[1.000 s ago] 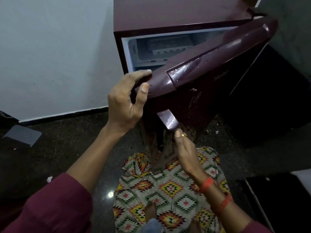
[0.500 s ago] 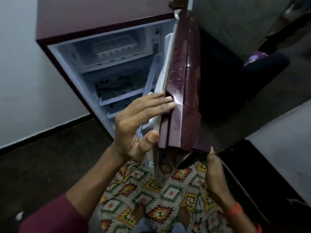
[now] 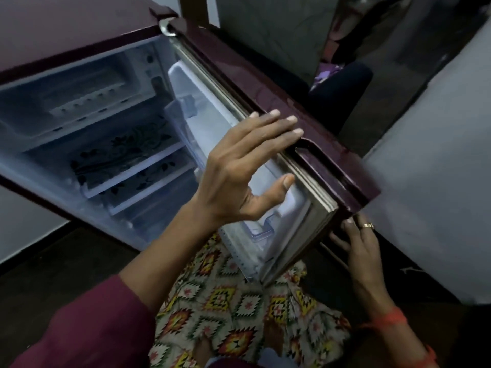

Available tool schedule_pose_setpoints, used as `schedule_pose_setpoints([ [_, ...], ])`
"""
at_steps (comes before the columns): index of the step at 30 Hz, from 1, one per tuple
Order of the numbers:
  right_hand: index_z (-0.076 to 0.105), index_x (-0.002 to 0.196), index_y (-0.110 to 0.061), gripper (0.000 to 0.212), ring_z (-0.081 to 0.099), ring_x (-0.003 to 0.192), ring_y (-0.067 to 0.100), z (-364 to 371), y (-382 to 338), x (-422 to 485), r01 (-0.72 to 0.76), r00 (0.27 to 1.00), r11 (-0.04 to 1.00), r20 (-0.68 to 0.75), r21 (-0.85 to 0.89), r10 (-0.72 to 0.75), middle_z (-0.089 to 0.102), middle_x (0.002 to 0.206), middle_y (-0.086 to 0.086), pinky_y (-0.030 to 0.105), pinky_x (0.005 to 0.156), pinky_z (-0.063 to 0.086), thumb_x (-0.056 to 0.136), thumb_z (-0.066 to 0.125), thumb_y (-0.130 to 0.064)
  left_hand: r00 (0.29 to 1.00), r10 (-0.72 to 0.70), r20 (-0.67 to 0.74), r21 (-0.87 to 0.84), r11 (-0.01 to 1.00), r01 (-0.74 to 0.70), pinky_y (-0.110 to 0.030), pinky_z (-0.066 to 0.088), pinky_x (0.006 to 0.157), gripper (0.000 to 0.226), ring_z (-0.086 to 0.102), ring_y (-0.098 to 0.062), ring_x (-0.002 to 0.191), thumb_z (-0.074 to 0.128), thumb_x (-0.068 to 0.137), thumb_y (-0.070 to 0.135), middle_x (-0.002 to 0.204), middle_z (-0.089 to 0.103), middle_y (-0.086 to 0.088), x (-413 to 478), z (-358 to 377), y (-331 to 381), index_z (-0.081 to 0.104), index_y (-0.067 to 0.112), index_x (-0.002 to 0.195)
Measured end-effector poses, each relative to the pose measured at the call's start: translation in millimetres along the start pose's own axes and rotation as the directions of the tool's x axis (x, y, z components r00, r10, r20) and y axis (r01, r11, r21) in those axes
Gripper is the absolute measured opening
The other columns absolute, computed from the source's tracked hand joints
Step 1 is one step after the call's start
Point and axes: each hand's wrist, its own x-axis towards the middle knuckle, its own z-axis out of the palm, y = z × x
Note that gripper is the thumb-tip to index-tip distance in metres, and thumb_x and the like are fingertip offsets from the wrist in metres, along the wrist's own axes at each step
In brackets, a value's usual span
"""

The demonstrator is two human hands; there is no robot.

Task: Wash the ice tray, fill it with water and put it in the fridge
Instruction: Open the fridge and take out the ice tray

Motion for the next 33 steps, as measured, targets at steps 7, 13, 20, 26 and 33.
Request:
schedule_pose_setpoints([
  [7, 0.053, 0.143, -0.012, 0.100, 0.055, 0.130, 0.004, -21, -1, 33, 0.023, 0.995, 0.999, -0.097, 0.046, -0.018, 0.059, 0.142, -0.002, 0.033, 0.111, 0.044, 0.075, 0.055, -0.085, 0.997, -0.016, 0.081, 0.036, 0.999, 0.014, -0.052, 0.038, 0.114, 0.044, 0.051, -0.029, 0.137, 0.061, 0.098, 0.030, 0.139, 0.061, -0.012, 42, 52, -20, 0.063, 0.002, 0.132],
  [13, 0.050, 0.147, -0.018, 0.064, 0.052, 0.136, 0.014, -38, -1, 81, -0.004, 0.992, 1.000, -0.124, 0.014, 0.006, 0.055, 0.148, -0.001, 0.045, 0.117, 0.041, 0.098, 0.043, -0.058, 0.994, -0.032, 0.108, 0.037, 0.999, 0.029, -0.046, 0.039, 0.115, 0.044, 0.049, -0.029, 0.139, 0.058, 0.100, 0.029, 0.142, 0.059, -0.011, 70, 84, -28, 0.061, 0.003, 0.135],
  [20, 0.046, 0.151, -0.024, 0.047, 0.048, 0.139, 0.012, -51, -1, 122, -0.006, 0.981, 0.999, -0.195, 0.049, 0.016, 0.050, 0.152, -0.003, 0.042, 0.114, 0.045, 0.106, 0.044, -0.039, 0.986, -0.046, 0.157, 0.076, 0.997, 0.034, -0.046, 0.032, 0.119, 0.049, 0.042, -0.030, 0.144, 0.056, 0.099, 0.023, 0.150, 0.052, -0.012, 94, 118, -40, 0.053, 0.002, 0.143],
  [26, 0.041, 0.154, -0.026, 0.044, 0.050, 0.133, 0.005, -53, -6, 142, 0.009, 0.984, 0.998, -0.180, 0.055, 0.002, 0.048, 0.154, -0.008, 0.040, 0.109, 0.049, 0.110, 0.041, -0.030, 0.974, -0.063, 0.220, 0.149, 0.988, 0.030, -0.045, 0.029, 0.121, 0.057, 0.035, -0.029, 0.148, 0.052, 0.097, 0.027, 0.156, 0.044, -0.011, 114, 140, -51, 0.045, 0.004, 0.149],
  [33, 0.038, 0.156, -0.024, 0.048, 0.048, 0.138, 0.006, -51, -11, 156, 0.015, 0.989, 0.998, -0.147, 0.062, -0.006, 0.043, 0.158, -0.007, 0.036, 0.107, 0.050, 0.109, 0.044, -0.028, 0.948, -0.076, 0.308, 0.243, 0.970, -0.001, -0.044, 0.026, 0.122, 0.066, 0.028, -0.027, 0.151, 0.046, 0.095, 0.033, 0.161, 0.036, -0.009, 136, 157, -65, 0.036, 0.006, 0.154],
])
